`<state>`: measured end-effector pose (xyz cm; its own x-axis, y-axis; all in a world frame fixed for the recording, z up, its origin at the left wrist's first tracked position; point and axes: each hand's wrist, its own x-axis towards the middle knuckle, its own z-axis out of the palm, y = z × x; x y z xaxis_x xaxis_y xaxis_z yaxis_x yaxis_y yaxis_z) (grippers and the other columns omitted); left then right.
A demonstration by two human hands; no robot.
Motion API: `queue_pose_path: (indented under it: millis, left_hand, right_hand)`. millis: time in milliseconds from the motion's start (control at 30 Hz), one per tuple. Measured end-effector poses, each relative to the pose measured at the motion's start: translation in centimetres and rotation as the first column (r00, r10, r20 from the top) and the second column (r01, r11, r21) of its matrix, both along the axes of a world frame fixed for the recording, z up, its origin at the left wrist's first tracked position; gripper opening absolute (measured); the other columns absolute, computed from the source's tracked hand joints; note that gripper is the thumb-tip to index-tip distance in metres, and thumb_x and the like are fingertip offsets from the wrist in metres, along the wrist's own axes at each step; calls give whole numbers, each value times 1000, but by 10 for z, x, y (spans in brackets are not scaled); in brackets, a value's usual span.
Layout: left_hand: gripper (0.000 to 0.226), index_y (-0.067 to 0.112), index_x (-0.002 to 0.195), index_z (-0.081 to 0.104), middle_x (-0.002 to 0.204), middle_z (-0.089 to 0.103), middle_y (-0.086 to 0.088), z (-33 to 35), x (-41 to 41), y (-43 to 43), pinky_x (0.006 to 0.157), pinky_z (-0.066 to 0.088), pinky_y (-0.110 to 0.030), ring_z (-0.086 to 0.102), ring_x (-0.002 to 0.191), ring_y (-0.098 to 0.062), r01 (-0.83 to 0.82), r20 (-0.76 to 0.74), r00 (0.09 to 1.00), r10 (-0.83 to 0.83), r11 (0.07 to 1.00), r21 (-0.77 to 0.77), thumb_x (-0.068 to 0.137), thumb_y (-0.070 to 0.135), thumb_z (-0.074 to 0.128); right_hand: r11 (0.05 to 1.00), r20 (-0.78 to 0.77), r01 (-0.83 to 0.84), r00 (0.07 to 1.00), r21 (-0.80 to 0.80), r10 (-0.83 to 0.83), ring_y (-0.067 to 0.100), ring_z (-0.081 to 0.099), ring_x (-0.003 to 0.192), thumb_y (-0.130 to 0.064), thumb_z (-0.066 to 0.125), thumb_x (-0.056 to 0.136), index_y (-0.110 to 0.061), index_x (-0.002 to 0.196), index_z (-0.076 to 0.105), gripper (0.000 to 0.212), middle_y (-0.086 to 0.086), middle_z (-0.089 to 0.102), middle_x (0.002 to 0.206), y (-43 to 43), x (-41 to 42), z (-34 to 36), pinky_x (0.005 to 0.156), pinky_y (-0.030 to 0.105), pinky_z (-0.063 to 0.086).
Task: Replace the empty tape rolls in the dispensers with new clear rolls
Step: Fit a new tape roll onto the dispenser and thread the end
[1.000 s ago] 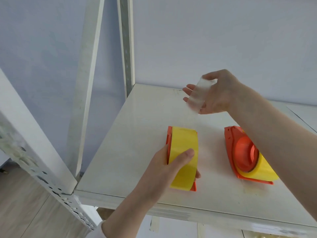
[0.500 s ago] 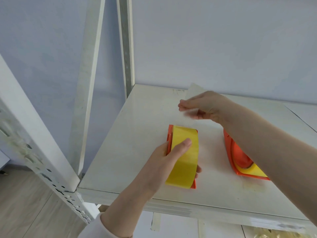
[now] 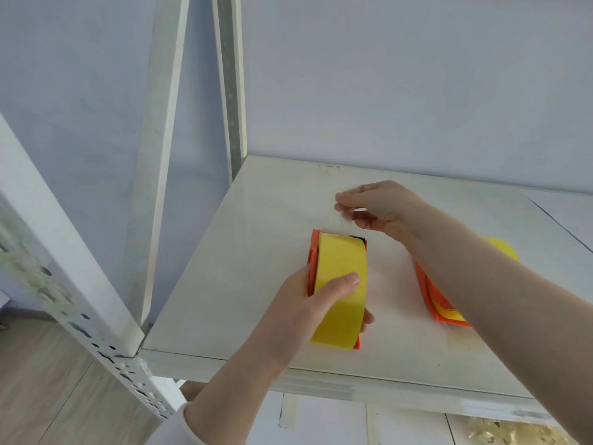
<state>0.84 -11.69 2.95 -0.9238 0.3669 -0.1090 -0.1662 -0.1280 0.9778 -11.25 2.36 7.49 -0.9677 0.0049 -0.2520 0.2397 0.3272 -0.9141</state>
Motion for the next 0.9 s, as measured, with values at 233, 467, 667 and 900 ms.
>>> queue_pose_path:
  millis: [233,467,667,900]
  left_hand:
    - [49,5,94,60,66,71,-5,3,0,2,55,53,-20,68,60,-15,-43,16,999,43,999,2,73,49,63]
    - [29,8,90,59,64,71,-4,2,0,3,54,53,-21,67,58,-16,-63,20,998,63,998,-20,88,35,51]
    - [37,7,101,56,64,70,-6,-4,7,5,50,50,-24,66,55,-16,-147,-53,988,148,989,28,76,34,57]
    - [38,13,102,54,63,68,-6,-13,13,8,49,50,-22,65,53,-15,-193,-114,973,202,977,89,70,33,59]
  right_hand:
    - [944,198,61,980,-326,5,21,68,64,-11,52,81,-9,84,60,9,4,75,70,-6,1,15,66,22,44]
    - [998,-12,-36,999,50,36,8,58,65,-28,65,82,-15,89,68,15,-6,70,81,-8,15,3,57,19,37]
    - [985,-178,170,969,-34,-173,7,58,57,-22,62,84,-16,75,62,10,-6,66,73,2,36,-10,54,19,39]
    - [943,-233,329,914,-48,-331,6,49,65,-19,70,77,-17,66,60,15,-4,57,69,12,59,-47,56,16,36]
